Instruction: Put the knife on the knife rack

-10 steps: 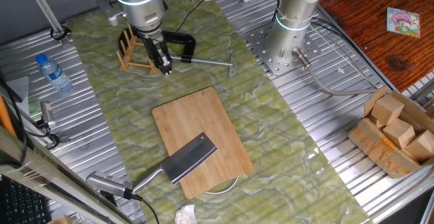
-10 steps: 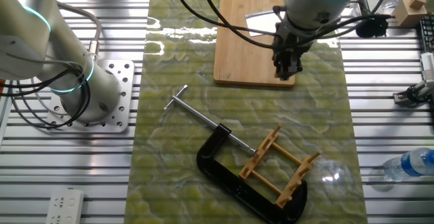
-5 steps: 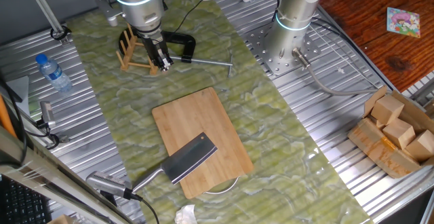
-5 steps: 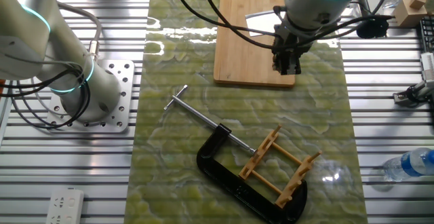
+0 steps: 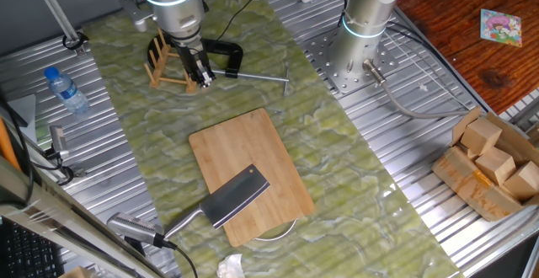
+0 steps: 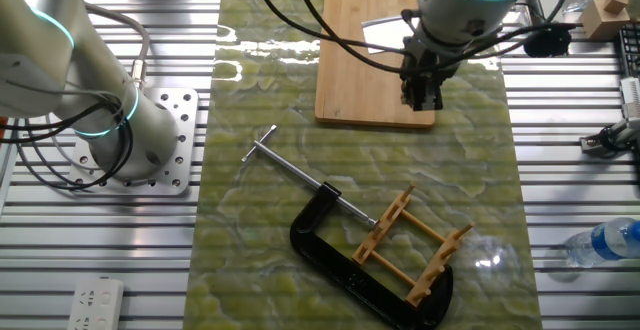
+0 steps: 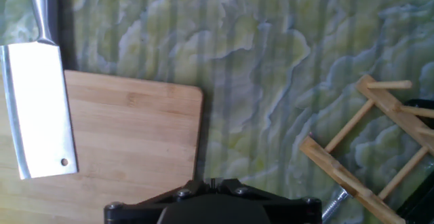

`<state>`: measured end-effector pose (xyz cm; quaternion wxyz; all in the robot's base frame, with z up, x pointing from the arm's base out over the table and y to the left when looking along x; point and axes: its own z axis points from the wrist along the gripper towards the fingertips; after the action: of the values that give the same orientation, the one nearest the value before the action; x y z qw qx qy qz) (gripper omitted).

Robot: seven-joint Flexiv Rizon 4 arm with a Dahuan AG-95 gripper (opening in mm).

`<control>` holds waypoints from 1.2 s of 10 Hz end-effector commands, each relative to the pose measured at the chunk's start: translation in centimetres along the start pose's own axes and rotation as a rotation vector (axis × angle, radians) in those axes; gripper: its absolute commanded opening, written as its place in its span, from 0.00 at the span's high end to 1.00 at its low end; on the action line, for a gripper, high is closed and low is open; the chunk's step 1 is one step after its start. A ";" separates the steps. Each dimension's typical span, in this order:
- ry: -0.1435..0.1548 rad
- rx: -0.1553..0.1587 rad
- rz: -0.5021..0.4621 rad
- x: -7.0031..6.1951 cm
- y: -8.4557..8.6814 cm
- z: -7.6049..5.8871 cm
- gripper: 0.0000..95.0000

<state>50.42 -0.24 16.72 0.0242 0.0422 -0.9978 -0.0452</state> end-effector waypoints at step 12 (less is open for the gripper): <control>0.005 -0.280 0.091 -7.8 7.3 5.4 1.00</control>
<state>57.39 8.32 11.53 0.0352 -0.0071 -0.9826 -0.1822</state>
